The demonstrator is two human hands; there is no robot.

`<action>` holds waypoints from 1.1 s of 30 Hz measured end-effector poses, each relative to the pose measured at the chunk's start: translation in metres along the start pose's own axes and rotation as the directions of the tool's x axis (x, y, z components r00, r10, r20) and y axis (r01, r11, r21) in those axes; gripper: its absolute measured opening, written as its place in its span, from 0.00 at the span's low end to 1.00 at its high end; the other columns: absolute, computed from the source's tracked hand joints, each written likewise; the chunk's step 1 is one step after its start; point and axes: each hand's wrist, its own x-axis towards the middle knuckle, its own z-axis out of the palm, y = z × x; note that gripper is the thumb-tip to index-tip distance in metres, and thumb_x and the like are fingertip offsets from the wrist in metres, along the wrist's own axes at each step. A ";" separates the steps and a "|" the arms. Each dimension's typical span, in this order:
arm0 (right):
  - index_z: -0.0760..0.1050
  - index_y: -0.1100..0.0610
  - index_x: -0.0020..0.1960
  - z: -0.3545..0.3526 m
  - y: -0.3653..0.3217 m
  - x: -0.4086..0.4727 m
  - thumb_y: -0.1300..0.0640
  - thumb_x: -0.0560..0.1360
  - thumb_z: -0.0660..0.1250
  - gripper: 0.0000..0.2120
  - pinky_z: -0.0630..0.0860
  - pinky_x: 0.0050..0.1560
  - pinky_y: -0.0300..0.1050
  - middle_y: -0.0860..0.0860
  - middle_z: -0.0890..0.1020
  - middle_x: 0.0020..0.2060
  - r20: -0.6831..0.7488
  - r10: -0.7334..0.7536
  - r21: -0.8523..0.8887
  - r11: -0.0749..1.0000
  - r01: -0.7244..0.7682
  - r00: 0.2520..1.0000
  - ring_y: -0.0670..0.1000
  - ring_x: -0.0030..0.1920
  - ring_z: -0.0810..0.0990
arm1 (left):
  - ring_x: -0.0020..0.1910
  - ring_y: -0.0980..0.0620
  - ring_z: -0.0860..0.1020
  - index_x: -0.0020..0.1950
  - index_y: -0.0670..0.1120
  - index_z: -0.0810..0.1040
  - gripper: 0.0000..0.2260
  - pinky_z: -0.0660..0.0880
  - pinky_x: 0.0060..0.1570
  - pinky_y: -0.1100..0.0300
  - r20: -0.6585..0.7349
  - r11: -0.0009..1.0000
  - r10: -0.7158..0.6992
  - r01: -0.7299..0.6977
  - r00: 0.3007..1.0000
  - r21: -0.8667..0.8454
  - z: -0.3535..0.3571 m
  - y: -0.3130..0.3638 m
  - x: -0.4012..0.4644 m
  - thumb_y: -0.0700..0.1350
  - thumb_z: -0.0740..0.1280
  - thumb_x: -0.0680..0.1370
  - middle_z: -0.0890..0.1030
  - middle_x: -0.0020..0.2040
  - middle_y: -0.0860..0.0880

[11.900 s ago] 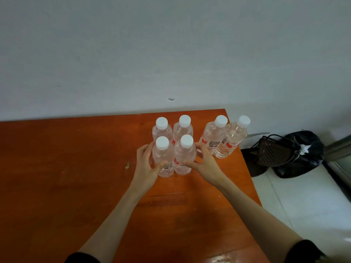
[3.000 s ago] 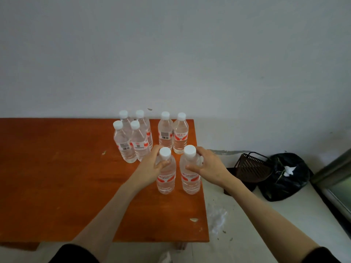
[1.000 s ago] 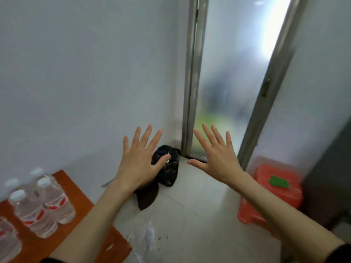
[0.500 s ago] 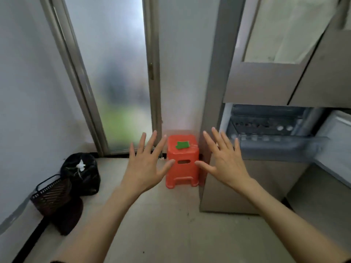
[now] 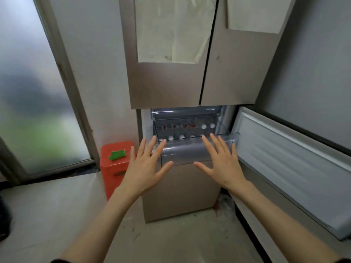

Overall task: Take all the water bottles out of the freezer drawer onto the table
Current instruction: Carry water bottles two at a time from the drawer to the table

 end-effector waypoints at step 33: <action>0.69 0.63 0.65 0.180 0.212 0.309 0.58 0.79 0.58 0.17 0.70 0.57 0.48 0.60 0.75 0.61 0.369 0.267 0.447 0.789 -0.422 0.890 0.61 0.62 0.73 | 0.69 0.47 0.67 0.74 0.44 0.60 0.25 0.62 0.61 0.63 0.424 0.746 -0.089 0.342 0.901 -0.571 0.228 0.073 0.378 0.51 0.60 0.79 0.67 0.71 0.47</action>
